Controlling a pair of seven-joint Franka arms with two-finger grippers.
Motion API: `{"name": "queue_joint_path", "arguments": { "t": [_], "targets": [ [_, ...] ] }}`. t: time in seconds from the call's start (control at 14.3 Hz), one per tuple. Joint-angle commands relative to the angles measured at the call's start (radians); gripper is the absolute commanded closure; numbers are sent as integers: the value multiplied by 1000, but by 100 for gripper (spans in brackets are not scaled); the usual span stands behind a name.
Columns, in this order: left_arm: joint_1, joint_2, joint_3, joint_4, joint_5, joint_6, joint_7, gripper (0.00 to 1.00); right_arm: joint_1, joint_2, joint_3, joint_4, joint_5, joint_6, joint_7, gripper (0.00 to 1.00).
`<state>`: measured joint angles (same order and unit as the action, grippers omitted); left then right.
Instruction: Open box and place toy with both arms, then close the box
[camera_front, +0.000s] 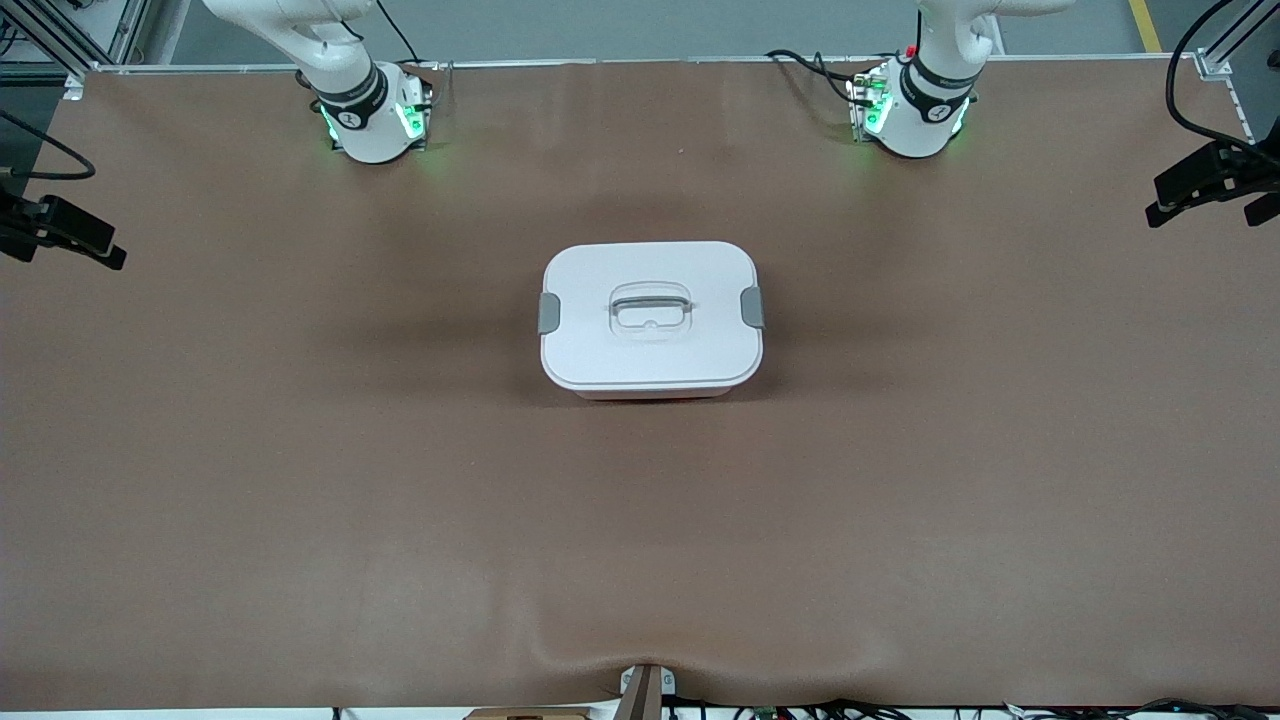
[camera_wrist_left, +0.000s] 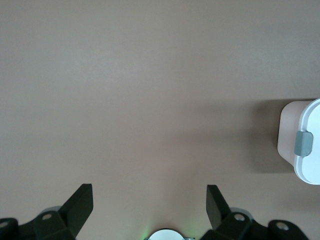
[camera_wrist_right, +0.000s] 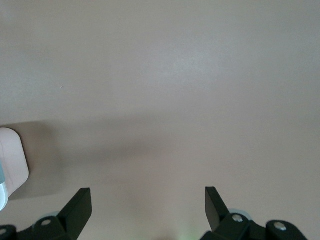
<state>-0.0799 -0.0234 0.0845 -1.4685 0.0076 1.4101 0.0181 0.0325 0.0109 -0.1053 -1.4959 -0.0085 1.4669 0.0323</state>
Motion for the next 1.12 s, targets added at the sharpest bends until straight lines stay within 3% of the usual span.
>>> {"name": "queue_joint_path", "arguments": {
  "t": [0.0, 1.05],
  "targets": [
    [-11, -17, 6, -7, 8, 7, -32, 0, -3, 8, 4, 16, -15, -14, 18, 0],
    [-3, -3, 0, -6, -11, 7, -81, 0, 7, 12, 3, 17, -16, -13, 18, 0]
  ]
}}
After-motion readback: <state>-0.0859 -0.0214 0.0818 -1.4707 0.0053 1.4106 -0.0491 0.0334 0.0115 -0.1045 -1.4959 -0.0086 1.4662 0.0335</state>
